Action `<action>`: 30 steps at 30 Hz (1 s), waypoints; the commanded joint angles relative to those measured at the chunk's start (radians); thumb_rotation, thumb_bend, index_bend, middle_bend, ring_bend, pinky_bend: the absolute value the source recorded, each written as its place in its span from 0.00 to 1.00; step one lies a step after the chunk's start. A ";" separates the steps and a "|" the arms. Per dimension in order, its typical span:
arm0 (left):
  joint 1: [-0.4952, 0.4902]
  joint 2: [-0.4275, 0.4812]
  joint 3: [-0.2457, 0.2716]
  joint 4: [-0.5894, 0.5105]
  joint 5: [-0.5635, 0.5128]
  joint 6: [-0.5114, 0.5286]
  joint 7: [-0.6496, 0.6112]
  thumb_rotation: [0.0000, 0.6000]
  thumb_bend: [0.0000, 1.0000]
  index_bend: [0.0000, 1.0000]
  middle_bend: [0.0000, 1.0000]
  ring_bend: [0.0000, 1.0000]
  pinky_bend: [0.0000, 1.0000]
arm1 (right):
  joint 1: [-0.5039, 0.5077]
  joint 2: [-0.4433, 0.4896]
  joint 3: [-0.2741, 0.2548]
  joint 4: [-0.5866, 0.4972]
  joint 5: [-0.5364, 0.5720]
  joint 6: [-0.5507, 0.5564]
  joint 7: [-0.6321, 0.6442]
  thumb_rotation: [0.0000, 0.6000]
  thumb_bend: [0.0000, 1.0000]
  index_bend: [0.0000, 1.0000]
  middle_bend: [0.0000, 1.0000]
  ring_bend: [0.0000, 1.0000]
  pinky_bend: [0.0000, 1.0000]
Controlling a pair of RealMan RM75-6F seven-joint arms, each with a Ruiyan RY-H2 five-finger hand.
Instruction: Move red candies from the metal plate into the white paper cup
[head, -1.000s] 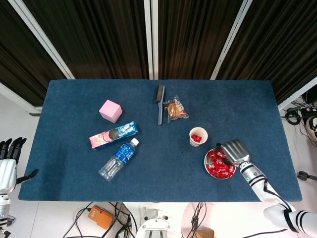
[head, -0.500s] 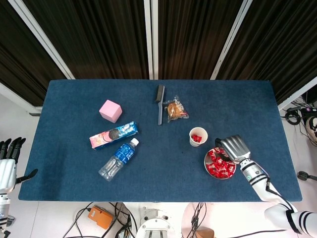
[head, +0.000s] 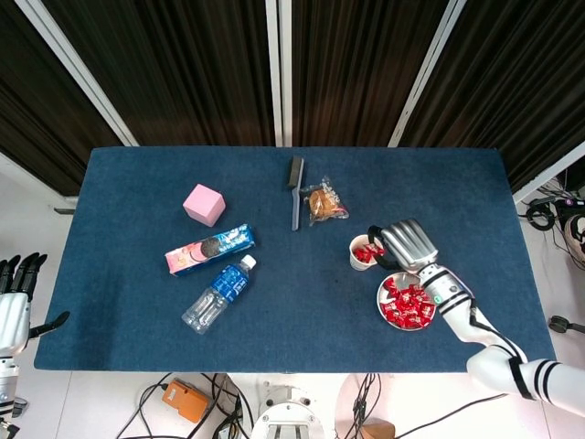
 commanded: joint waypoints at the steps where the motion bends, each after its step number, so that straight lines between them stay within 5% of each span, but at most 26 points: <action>1: -0.001 0.001 -0.001 0.000 -0.001 -0.001 0.001 1.00 0.00 0.09 0.09 0.00 0.00 | 0.024 -0.036 0.002 0.034 0.018 -0.029 -0.018 1.00 0.59 0.56 0.93 1.00 1.00; 12: -0.003 -0.005 -0.002 0.009 -0.001 -0.003 -0.003 1.00 0.00 0.09 0.09 0.00 0.00 | 0.015 -0.015 -0.012 0.002 0.024 0.012 -0.060 1.00 0.56 0.34 0.93 1.00 1.00; 21: -0.005 -0.014 -0.003 0.010 0.006 0.002 -0.008 1.00 0.00 0.09 0.09 0.00 0.00 | -0.119 0.104 -0.140 -0.081 -0.112 0.142 0.012 1.00 0.49 0.46 0.93 1.00 1.00; 30: -0.013 -0.013 -0.004 -0.003 0.023 0.010 0.006 1.00 0.00 0.09 0.09 0.00 0.00 | -0.145 0.042 -0.192 0.005 -0.098 0.084 0.017 1.00 0.41 0.48 0.93 1.00 1.00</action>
